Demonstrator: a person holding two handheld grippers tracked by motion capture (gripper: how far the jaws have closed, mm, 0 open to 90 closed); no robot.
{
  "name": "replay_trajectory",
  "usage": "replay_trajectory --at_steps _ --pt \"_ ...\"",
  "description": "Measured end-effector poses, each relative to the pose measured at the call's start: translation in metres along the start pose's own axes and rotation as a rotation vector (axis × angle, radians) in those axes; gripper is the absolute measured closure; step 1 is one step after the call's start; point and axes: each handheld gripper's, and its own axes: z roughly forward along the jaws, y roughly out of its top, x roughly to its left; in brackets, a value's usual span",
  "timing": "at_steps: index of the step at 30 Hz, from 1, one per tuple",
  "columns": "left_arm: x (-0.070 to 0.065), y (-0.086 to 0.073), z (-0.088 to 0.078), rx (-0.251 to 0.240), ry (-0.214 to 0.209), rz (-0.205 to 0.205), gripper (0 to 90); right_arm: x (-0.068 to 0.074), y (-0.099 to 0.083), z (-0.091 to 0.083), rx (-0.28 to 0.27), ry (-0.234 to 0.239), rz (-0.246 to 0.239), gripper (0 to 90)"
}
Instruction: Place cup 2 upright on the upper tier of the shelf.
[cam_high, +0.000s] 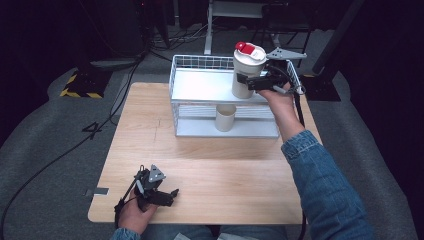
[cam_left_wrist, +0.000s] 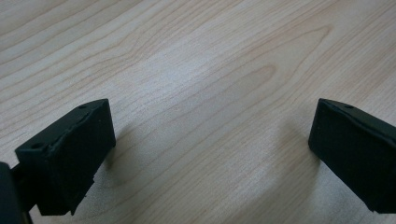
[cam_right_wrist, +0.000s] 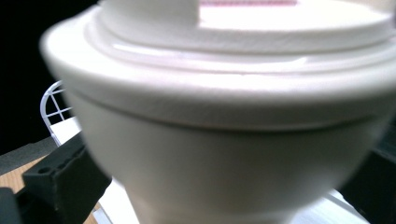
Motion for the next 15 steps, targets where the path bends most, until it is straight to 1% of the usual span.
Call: replay_trajectory --at_steps 1,3,5,6,8,15 --pt "0.0 0.0 0.0 0.001 0.0 0.001 1.1 0.0 0.0 -0.003 -0.008 -0.006 -0.004 0.3" --pt "0.0 0.0 0.001 0.0 -0.005 -0.006 1.1 0.0 -0.001 -0.008 -0.007 -0.015 -0.008 0.3" --pt "0.001 0.001 0.001 0.001 -0.005 0.009 1.1 0.0 -0.001 -0.014 -0.007 -0.017 -0.003 0.3" --pt "0.001 0.002 0.001 0.0 -0.01 0.001 1.1 -0.001 -0.001 -0.017 -0.006 -0.018 -0.004 0.3" --pt "0.002 0.003 0.003 -0.003 -0.011 0.008 1.1 -0.001 -0.001 -0.024 -0.005 -0.02 -0.006 0.3" --pt "0.005 0.008 0.007 0.001 -0.009 0.007 1.1 0.003 0.0 -0.053 -0.001 -0.022 -0.01 0.3"
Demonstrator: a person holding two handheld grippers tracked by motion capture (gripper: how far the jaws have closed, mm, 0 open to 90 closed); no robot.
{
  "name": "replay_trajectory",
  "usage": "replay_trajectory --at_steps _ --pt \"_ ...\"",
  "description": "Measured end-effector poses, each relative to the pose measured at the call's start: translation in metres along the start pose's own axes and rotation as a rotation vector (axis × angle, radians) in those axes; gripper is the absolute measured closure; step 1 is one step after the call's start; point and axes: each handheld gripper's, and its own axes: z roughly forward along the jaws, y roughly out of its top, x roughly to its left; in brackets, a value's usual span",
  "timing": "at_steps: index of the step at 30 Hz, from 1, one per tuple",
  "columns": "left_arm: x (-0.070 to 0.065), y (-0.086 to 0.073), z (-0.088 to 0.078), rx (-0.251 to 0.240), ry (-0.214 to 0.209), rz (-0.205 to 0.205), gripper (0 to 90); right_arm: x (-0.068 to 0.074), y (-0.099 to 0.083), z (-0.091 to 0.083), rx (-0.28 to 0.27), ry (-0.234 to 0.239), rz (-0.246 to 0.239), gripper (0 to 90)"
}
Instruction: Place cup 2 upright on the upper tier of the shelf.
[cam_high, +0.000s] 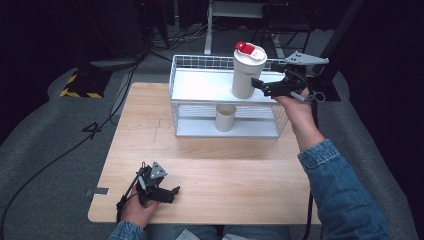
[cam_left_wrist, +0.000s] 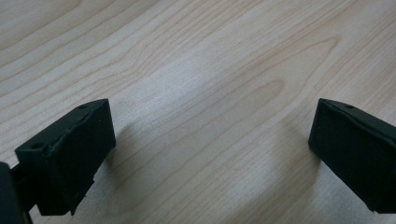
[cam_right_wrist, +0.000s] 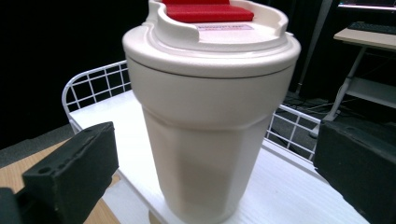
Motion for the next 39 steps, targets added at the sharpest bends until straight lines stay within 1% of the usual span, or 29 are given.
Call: replay_trajectory --at_steps 4,5,8,14,17,23,28,31,32,35,36,38,39 --pt "0.001 0.001 0.001 0.001 -0.003 0.001 1.0 0.002 -0.001 -0.015 -0.002 0.003 0.001 0.3" --pt "0.001 0.001 0.001 -0.002 -0.002 -0.007 1.0 0.002 -0.001 -0.02 -0.001 0.002 0.002 0.3" --pt "0.001 0.001 0.001 -0.003 -0.001 -0.007 1.1 0.003 -0.003 -0.032 0.001 0.009 -0.002 0.3" --pt "0.001 0.001 0.001 -0.003 0.0 -0.008 1.1 0.003 -0.01 -0.054 -0.006 0.017 0.006 0.4" --pt "0.001 0.001 0.001 -0.003 -0.001 -0.008 1.1 0.003 -0.014 -0.064 -0.007 0.018 0.0 0.5" --pt "0.001 0.001 0.001 -0.002 -0.002 -0.007 1.0 0.002 -0.029 -0.081 -0.009 0.02 0.018 0.6" --pt "0.001 0.001 0.001 -0.002 -0.003 -0.008 1.0 0.001 -0.042 -0.096 0.028 0.014 -0.001 2.7" --pt "0.002 0.002 0.002 -0.002 0.005 -0.008 1.0 0.002 -0.049 -0.104 0.037 0.015 -0.001 4.8" --pt "0.002 0.002 0.002 -0.002 0.005 -0.009 1.1 0.002 -0.052 -0.107 0.049 0.01 0.002 4.9" --pt "0.003 0.003 0.003 -0.003 0.008 -0.017 1.0 0.002 -0.06 -0.113 0.055 0.001 0.003 4.9" --pt "0.004 0.004 0.003 -0.002 0.014 -0.009 1.0 0.002 -0.063 -0.115 0.064 -0.002 0.002 4.9" --pt "0.004 0.005 0.004 -0.002 0.012 -0.019 1.0 0.003 -0.069 -0.118 0.078 -0.01 0.002 4.9" --pt "0.005 0.005 0.004 -0.002 0.015 -0.015 1.0 0.003 -0.072 -0.12 0.084 -0.012 0.004 4.9"
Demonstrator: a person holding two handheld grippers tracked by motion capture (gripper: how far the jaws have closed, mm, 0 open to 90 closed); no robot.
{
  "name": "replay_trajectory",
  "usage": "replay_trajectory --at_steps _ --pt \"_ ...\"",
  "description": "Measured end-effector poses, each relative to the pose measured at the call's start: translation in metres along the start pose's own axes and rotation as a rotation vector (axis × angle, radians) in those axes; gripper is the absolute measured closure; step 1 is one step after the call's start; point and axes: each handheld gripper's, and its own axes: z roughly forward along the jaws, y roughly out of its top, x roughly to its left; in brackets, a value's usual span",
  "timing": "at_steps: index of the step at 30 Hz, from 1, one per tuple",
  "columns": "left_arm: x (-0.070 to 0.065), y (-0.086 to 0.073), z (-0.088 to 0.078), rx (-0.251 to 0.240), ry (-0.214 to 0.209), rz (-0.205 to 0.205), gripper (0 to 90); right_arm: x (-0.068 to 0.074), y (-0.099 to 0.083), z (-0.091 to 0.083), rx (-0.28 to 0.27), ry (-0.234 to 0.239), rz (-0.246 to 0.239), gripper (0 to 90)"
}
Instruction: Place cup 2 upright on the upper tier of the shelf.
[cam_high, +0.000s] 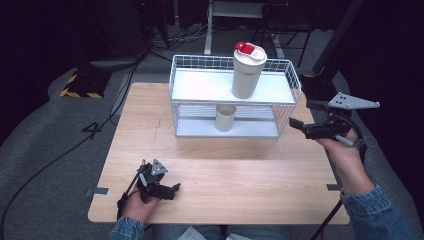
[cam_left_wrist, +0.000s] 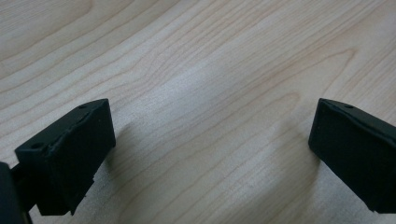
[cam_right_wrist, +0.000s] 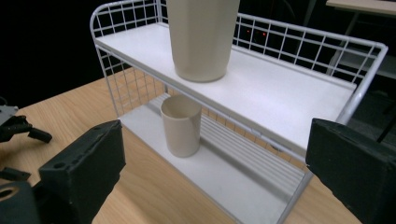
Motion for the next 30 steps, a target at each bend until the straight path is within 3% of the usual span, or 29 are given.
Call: replay_trajectory --at_steps 10,30 --pt "0.002 0.004 0.004 -0.001 0.004 -0.006 1.0 0.005 -0.045 -0.009 0.023 -0.016 0.057 5.0" --pt "0.002 0.004 0.004 -0.001 0.005 -0.006 1.0 0.016 -0.112 0.0 0.146 -0.018 0.058 5.0"
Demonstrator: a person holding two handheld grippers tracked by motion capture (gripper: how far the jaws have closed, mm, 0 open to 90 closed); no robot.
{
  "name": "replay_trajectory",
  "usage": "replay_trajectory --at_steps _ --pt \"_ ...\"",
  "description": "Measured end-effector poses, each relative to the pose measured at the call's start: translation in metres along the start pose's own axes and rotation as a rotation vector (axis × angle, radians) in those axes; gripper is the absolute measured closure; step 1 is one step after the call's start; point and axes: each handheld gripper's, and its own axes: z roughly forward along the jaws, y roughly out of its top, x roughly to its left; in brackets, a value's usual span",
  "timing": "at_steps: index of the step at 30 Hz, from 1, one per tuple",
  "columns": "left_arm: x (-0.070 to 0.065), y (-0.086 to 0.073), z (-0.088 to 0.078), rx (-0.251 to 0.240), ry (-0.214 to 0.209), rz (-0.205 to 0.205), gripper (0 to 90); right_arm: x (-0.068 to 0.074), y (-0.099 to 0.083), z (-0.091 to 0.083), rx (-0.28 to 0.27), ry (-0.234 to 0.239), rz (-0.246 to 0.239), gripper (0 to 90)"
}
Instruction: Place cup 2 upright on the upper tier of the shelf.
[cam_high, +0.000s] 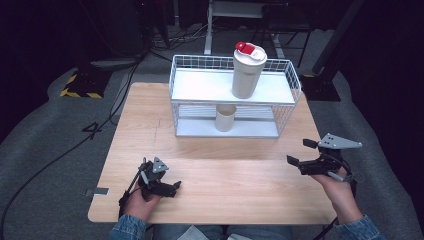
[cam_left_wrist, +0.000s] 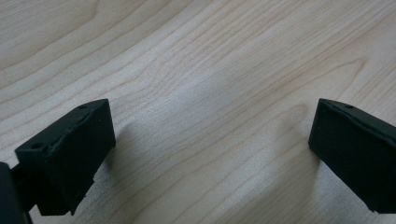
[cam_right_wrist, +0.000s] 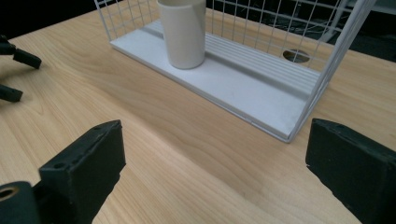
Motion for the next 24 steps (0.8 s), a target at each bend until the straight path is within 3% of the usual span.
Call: replay_trajectory --at_steps 12,24 --pt "0.0 0.0 0.0 -0.001 0.001 -0.005 1.0 0.002 -0.031 0.02 0.061 -0.01 0.024 5.9" --pt "0.0 0.0 0.0 0.0 0.001 -0.005 1.1 0.002 -0.064 0.032 0.087 -0.037 0.095 5.9"
